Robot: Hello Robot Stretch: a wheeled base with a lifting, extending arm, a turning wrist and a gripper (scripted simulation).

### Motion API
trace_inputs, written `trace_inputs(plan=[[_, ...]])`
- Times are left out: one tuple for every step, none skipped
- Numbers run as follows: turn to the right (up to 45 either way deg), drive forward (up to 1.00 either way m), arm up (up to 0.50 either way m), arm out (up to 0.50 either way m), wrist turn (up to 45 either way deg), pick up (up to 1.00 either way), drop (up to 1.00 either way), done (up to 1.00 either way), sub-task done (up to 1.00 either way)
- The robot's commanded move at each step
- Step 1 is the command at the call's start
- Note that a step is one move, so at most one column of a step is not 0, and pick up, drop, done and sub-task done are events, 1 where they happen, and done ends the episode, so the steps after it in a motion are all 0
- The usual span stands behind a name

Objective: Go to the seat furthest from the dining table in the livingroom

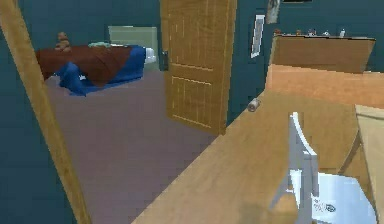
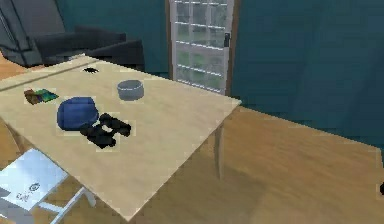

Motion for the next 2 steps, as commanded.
trace_inputs(plan=[[45.0, 0.00, 0.00, 0.00, 0.0, 0.00, 0.00, 0.00, 0.00], [45.0, 0.00, 0.00, 0.00, 0.0, 0.00, 0.00, 0.00, 0.00]])
